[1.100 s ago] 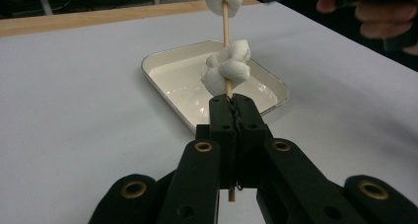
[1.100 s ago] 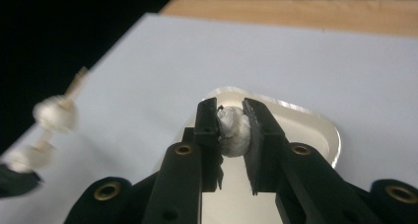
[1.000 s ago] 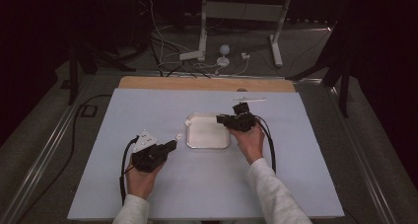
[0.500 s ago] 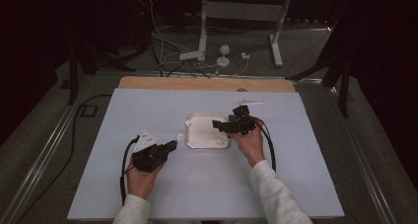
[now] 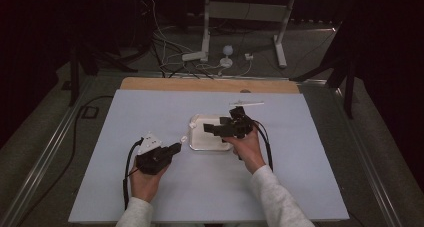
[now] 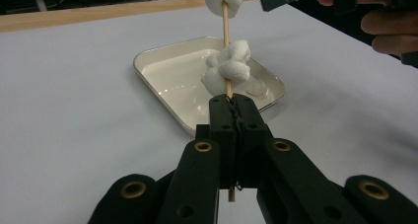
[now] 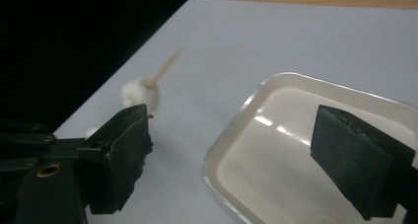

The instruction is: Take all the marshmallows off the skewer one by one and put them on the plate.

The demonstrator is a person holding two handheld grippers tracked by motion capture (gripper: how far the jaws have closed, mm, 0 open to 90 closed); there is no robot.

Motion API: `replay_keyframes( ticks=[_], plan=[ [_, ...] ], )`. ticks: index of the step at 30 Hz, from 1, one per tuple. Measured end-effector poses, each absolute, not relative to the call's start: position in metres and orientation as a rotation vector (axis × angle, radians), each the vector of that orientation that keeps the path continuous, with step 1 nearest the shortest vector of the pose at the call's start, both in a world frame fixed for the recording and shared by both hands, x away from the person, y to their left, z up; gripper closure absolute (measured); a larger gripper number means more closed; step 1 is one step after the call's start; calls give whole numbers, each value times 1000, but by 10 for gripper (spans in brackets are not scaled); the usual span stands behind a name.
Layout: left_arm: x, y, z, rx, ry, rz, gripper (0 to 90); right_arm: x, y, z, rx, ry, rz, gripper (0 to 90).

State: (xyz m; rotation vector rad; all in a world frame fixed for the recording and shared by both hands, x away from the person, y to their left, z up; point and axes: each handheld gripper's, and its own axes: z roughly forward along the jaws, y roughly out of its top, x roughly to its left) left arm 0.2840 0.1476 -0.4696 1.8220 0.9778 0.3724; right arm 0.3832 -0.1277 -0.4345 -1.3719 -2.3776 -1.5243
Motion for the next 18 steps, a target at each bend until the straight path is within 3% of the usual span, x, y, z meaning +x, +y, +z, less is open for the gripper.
replay_keyframes(
  ticks=[11,18],
  plan=[
    [283,144,-469,1827,963,371,898,381,-99,-435,-1279,-2316,-1520,242],
    [282,143,-468,1811,936,369,898,386,-92,-440,-1254,-2222,-1500,436]
  ],
)
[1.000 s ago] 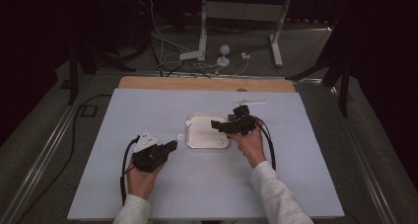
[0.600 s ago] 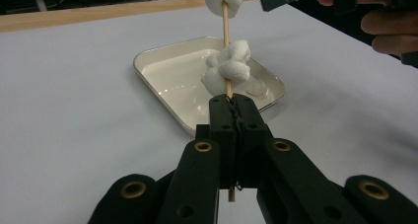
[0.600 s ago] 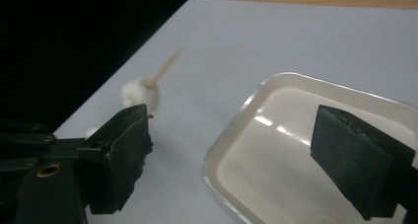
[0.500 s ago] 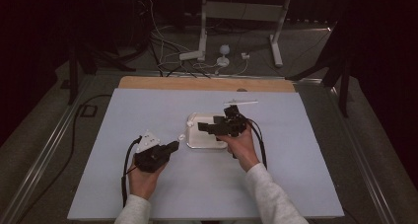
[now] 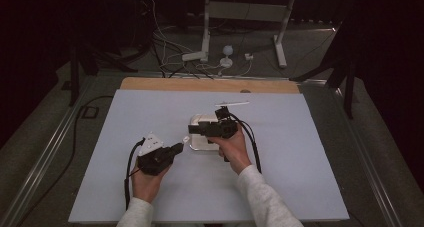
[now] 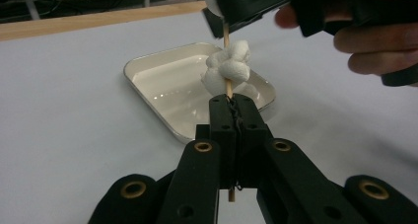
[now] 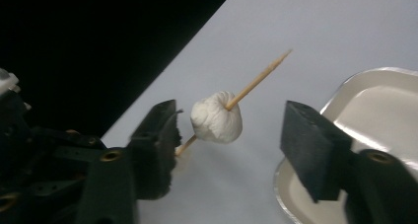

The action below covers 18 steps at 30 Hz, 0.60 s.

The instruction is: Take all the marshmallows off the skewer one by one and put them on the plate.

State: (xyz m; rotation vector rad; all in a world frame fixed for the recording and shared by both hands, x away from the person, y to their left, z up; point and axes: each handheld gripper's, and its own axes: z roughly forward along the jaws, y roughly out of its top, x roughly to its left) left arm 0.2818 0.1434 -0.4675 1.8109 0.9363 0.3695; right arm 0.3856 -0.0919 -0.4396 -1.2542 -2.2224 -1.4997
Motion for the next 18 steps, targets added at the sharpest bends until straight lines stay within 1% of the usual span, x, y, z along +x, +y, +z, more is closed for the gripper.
replay_keyframes(
  ticks=[1,2,3,4,5,6,7,12,18],
  plan=[
    [282,143,-468,1811,934,370,899,388,-92,-442,-1244,-2168,-1482,493],
    [282,143,-468,1810,932,371,899,388,-92,-442,-1244,-2168,-1482,493],
    [282,143,-468,1808,928,371,899,389,-91,-444,-1234,-2127,-1467,568],
    [282,143,-468,1812,927,372,899,389,-91,-445,-1233,-2120,-1463,609],
    [282,142,-468,1818,925,373,899,389,-91,-445,-1233,-2120,-1463,609],
    [282,142,-469,1823,925,372,899,388,-91,-445,-1234,-2113,-1461,662],
    [282,142,-469,1824,921,372,900,388,-91,-444,-1234,-2107,-1467,695],
    [282,142,-468,1833,905,367,900,387,-95,-438,-1238,-2105,-1486,743],
    [281,143,-468,1845,884,369,900,388,-99,-436,-1248,-2105,-1500,759]
  ],
)
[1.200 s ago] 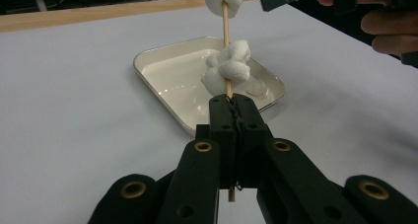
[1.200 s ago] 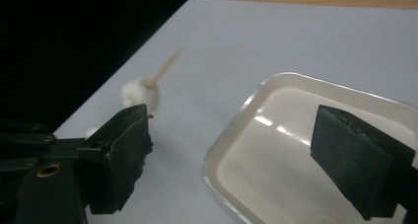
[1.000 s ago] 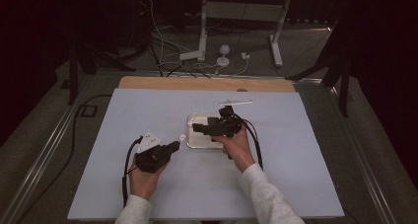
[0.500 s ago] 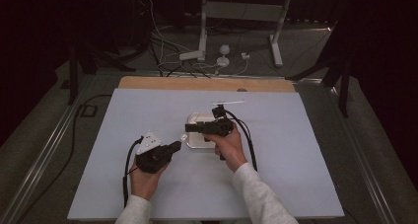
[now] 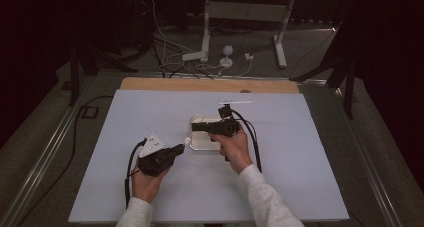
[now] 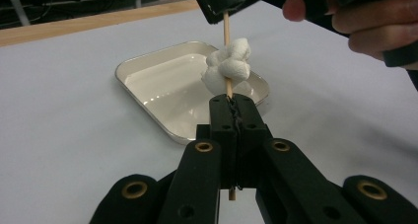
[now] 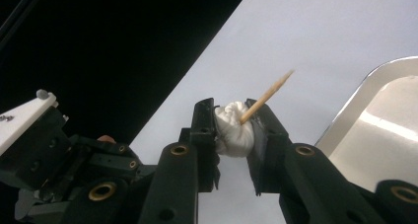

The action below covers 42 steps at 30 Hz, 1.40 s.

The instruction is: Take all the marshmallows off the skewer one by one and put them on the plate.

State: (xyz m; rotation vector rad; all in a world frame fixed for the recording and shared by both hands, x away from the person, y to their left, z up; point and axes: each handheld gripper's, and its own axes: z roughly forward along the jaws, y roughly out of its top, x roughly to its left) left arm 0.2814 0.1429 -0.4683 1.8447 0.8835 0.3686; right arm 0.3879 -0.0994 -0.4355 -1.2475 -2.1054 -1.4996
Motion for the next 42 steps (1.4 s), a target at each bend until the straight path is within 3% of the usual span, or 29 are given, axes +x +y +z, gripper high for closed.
replay_keyframes(
  ticks=[13,16,18,22,42],
  plan=[
    [280,142,-468,1887,875,393,900,390,-109,-428,-1301,-2102,-1556,797],
    [279,147,-472,1922,909,407,900,395,-130,-422,-1416,-2056,-1647,809],
    [281,155,-474,1883,936,387,900,404,-167,-407,-1495,-2019,-1721,808],
    [282,155,-469,1855,939,392,900,403,-181,-398,-1499,-2118,-1698,804],
    [283,156,-469,1818,961,362,900,409,-158,-434,-1527,-2374,-1497,780]
  ],
)
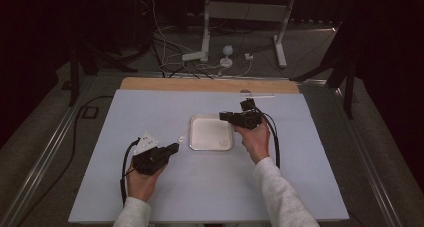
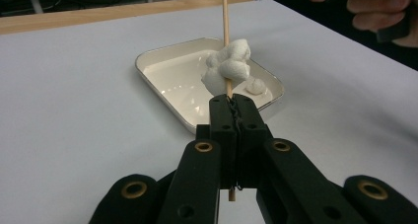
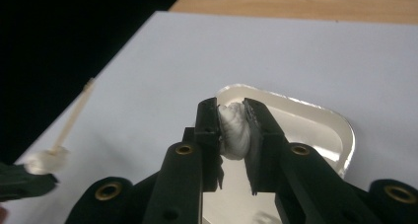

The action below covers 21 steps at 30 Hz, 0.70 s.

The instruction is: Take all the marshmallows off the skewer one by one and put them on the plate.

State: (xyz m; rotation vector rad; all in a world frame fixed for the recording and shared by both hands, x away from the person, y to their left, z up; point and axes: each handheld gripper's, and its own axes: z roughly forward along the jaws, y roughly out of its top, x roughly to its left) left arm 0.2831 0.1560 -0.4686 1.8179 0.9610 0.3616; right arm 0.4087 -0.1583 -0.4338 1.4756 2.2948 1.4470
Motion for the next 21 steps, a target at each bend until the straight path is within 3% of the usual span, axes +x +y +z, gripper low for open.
replay_keyframes(
  ticks=[21],
  plan=[
    [283,155,-468,1819,964,359,900,411,-152,-462,1506,2328,1283,772]
  ],
)
